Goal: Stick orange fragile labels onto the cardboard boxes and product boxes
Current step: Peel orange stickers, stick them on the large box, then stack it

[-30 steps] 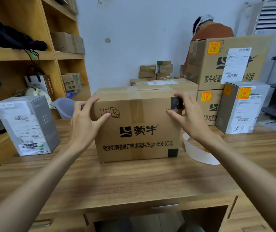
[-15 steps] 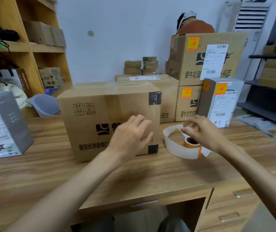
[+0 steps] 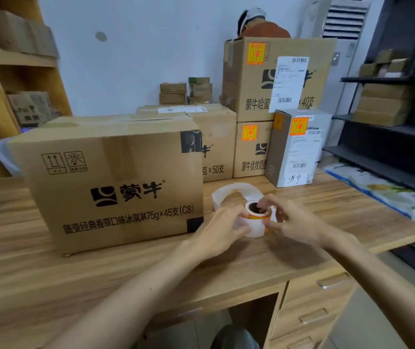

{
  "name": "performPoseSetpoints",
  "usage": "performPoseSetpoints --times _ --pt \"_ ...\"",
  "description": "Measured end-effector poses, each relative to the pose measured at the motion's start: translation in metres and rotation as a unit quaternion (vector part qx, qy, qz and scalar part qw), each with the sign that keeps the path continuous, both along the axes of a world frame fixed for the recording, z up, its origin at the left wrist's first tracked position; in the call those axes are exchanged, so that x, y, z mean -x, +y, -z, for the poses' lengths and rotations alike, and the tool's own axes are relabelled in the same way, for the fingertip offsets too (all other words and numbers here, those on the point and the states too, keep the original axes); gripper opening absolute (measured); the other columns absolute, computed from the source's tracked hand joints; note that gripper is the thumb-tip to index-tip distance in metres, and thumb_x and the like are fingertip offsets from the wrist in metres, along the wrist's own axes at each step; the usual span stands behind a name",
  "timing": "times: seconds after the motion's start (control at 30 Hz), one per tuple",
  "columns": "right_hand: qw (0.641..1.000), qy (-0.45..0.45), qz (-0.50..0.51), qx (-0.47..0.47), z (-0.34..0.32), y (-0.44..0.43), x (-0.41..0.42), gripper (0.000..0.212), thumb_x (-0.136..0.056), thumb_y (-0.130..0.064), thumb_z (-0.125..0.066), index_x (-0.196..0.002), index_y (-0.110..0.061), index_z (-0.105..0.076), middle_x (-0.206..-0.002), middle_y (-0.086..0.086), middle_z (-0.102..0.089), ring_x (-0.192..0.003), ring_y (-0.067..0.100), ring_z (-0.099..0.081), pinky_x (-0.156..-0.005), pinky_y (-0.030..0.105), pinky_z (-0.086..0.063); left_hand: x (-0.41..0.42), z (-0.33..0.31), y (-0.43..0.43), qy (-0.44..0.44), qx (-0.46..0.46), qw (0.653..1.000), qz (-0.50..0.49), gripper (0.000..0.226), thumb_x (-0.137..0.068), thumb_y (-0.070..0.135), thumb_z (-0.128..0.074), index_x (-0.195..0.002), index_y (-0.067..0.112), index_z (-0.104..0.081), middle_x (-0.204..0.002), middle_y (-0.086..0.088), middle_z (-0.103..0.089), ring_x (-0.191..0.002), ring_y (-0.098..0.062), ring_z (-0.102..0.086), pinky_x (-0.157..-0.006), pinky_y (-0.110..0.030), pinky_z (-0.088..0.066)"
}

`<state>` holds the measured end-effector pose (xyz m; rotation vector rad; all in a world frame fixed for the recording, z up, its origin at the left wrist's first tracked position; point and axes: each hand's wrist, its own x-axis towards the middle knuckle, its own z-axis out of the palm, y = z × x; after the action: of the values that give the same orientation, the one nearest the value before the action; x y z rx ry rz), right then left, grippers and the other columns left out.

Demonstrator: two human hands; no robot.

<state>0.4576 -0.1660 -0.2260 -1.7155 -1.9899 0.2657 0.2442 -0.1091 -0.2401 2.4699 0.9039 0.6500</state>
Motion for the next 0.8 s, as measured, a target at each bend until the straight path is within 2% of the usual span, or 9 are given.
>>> performPoseSetpoints --times 0.1,0.2,0.27,0.5,0.57,0.6,0.7,0.77,0.8 --pt "1.0 -0.012 0.0 0.0 0.004 0.005 -0.002 0.029 -0.088 -0.02 -0.072 -0.107 -0.03 -0.053 -0.101 -0.016 -0.062 -0.064 0.004 -0.048 -0.061 0.016 -0.035 0.005 0.002 0.009 -0.009 -0.004 1.0 -0.027 0.014 -0.099 0.025 -0.063 -0.089 0.015 -0.061 -0.096 0.002 -0.06 -0.09 -0.015 -0.054 -0.074 -0.032 -0.042" --pt "0.999 -0.039 0.027 -0.004 0.001 0.007 -0.004 0.024 -0.088 -0.029 -0.073 -0.104 -0.031 -0.054 -0.094 -0.017 -0.062 -0.069 0.002 -0.052 -0.063 0.02 -0.039 0.012 0.005 0.016 -0.014 0.007 0.999 -0.038 0.017 -0.099 0.027 -0.063 -0.085 0.018 -0.061 -0.092 0.006 -0.058 -0.085 -0.012 -0.054 -0.069 -0.03 -0.044" --pt "0.996 -0.076 0.049 -0.011 -0.002 0.008 -0.003 0.022 -0.089 -0.038 -0.071 -0.102 -0.03 -0.055 -0.087 -0.017 -0.062 -0.076 0.009 -0.056 -0.066 0.03 -0.044 0.015 0.008 0.018 -0.015 0.012 0.999 -0.041 0.019 -0.099 0.028 -0.063 -0.083 0.02 -0.06 -0.09 0.007 -0.057 -0.08 -0.011 -0.055 -0.059 -0.028 -0.044" --pt "0.991 -0.122 0.05 -0.03 -0.003 0.007 0.003 0.023 -0.089 -0.046 -0.067 -0.1 -0.031 -0.054 -0.086 -0.014 -0.051 -0.079 0.017 -0.051 -0.062 0.034 -0.033 0.021 0.006 0.02 -0.006 0.005 0.998 -0.061 0.017 -0.1 0.028 -0.062 -0.086 0.018 -0.061 -0.09 0.006 -0.059 -0.062 -0.001 -0.049 -0.05 -0.023 -0.037" --pt "0.992 -0.12 0.036 -0.033 -0.004 0.005 0.007 0.021 -0.089 -0.043 -0.068 -0.103 -0.033 -0.057 -0.098 -0.011 -0.045 -0.086 0.017 -0.051 -0.068 0.037 -0.041 0.021 0.004 0.019 0.006 -0.001 0.998 -0.068 0.014 -0.1 0.028 -0.061 -0.092 0.018 -0.065 -0.096 0.004 -0.061 -0.075 -0.008 -0.058 -0.059 -0.029 -0.046" --pt "0.992 -0.118 0.026 -0.031 -0.004 0.004 0.009 0.019 -0.09 -0.042 -0.068 -0.104 -0.034 -0.059 -0.103 -0.01 -0.043 -0.089 0.017 -0.053 -0.072 0.04 -0.045 0.02 0.003 0.02 0.015 -0.007 0.997 -0.069 0.012 -0.099 0.028 -0.06 -0.098 0.018 -0.068 -0.103 0.002 -0.064 -0.089 -0.015 -0.063 -0.071 -0.035 -0.051" --pt "0.994 -0.107 0.005 -0.033 -0.001 0.004 0.011 0.008 -0.091 -0.035 -0.067 -0.099 -0.033 -0.066 -0.107 -0.009 -0.041 -0.09 0.018 -0.056 -0.078 0.046 -0.049 0.016 -0.001 0.019 0.029 -0.033 0.997 -0.057 0.026 -0.099 0.025 -0.06 -0.122 0.019 -0.068 -0.127 -0.001 -0.065 -0.119 -0.025 -0.058 -0.1 -0.04 -0.047" --pt "0.995 -0.092 -0.003 -0.034 0.0 0.005 0.011 0.004 -0.092 -0.03 -0.068 -0.095 -0.029 -0.069 -0.106 -0.009 -0.042 -0.087 0.016 -0.056 -0.079 0.046 -0.049 0.012 -0.005 0.016 0.016 -0.034 0.998 -0.04 0.032 -0.099 0.022 -0.06 -0.131 0.02 -0.064 -0.134 0.001 -0.062 -0.119 -0.023 -0.059 -0.1 -0.033 -0.045" --pt "0.996 -0.085 -0.008 -0.034 0.0 0.006 0.012 0.004 -0.092 -0.028 -0.068 -0.094 -0.028 -0.07 -0.106 -0.01 -0.042 -0.086 0.015 -0.055 -0.078 0.045 -0.049 0.009 -0.006 0.015 0.007 -0.029 0.999 -0.031 0.033 -0.1 0.02 -0.059 -0.133 0.02 -0.063 -0.135 0.002 -0.061 -0.11 -0.021 -0.062 -0.092 -0.027 -0.048"
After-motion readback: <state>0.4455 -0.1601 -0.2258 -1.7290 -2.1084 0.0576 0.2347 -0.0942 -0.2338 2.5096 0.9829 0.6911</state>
